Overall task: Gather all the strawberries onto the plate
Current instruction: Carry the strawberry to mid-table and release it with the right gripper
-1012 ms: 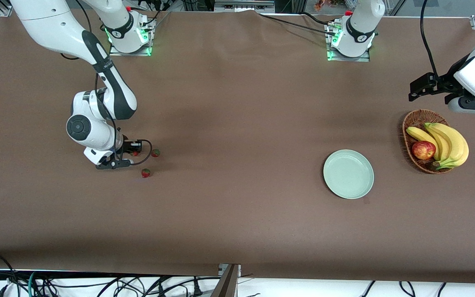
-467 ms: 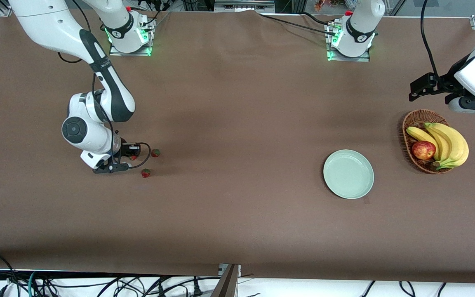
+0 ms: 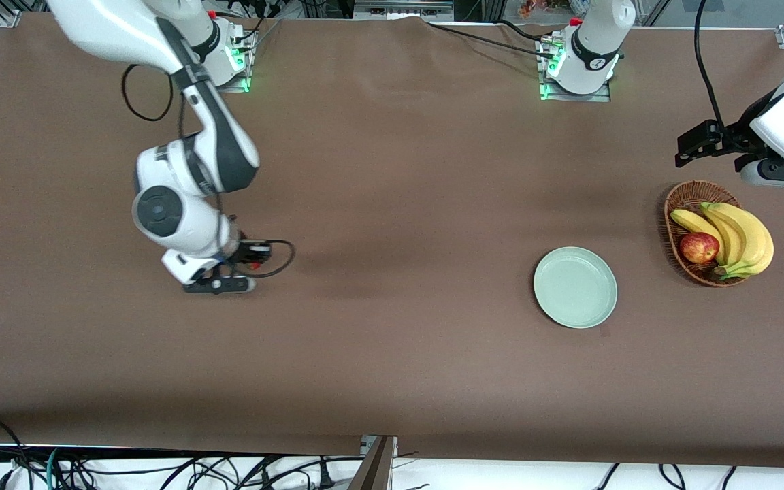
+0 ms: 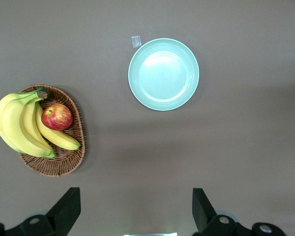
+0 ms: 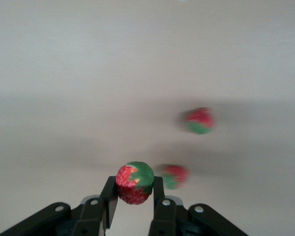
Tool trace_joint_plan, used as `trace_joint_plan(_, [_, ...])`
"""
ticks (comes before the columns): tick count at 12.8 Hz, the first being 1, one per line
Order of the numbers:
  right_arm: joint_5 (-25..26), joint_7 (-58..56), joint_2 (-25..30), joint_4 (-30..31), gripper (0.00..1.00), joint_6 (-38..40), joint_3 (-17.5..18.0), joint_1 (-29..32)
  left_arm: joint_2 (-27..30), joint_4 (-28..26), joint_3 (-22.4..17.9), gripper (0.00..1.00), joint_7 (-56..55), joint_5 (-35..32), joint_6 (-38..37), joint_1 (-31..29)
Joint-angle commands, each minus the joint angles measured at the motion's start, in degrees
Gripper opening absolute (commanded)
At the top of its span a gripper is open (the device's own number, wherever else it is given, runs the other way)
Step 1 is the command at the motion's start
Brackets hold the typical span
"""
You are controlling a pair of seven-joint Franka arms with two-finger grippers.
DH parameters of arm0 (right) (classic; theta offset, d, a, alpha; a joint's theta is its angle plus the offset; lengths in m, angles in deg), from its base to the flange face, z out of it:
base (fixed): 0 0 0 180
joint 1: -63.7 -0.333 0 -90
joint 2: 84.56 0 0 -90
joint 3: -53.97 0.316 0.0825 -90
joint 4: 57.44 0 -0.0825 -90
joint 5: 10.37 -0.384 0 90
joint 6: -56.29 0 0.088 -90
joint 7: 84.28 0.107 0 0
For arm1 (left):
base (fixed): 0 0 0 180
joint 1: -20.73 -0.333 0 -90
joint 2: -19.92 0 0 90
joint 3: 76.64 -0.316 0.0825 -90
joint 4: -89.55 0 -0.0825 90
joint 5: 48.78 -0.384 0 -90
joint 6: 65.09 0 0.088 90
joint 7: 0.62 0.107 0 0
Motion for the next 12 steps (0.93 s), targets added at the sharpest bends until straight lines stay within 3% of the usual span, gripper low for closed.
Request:
trace_joint_plan(1, [-0.2,10.9,-6.7,-9.2,0.13,1.2,-0.2,-7.1,-0.1,1.3,0.3,1.0,-0.2,-0.3,-1.1,-0.3])
trace_joint_plan(4, [-5.1,21.9,-15.7,-19.3,0.14,-0.2,-0.3,-15.7,-0.2,1.3,0.3,1.0,-0.2,-0.3,-1.1,-0.3])
trace_joint_plan(6, [-5.8,30.9,-21.1,-25.1,0.15,-5.3,-0.3,-21.0,-0.2,1.3,0.3,1.0,-0.2,-0.3,-1.1,-0.4])
trace_joint_plan(10, [-5.8,42.2,-24.9,-26.8,0.18,-15.1,-0.3,-28.0,-0.2,1.3,0.3,1.0,-0.2,-0.3,-1.1,-0.4])
trace_joint_plan(12, [-5.7,44.2,-26.9,-26.7,0.25,-18.8,-0.4,-29.9,-0.2,1.3,0.3,1.0,-0.2,-0.3,-1.1,-0.4])
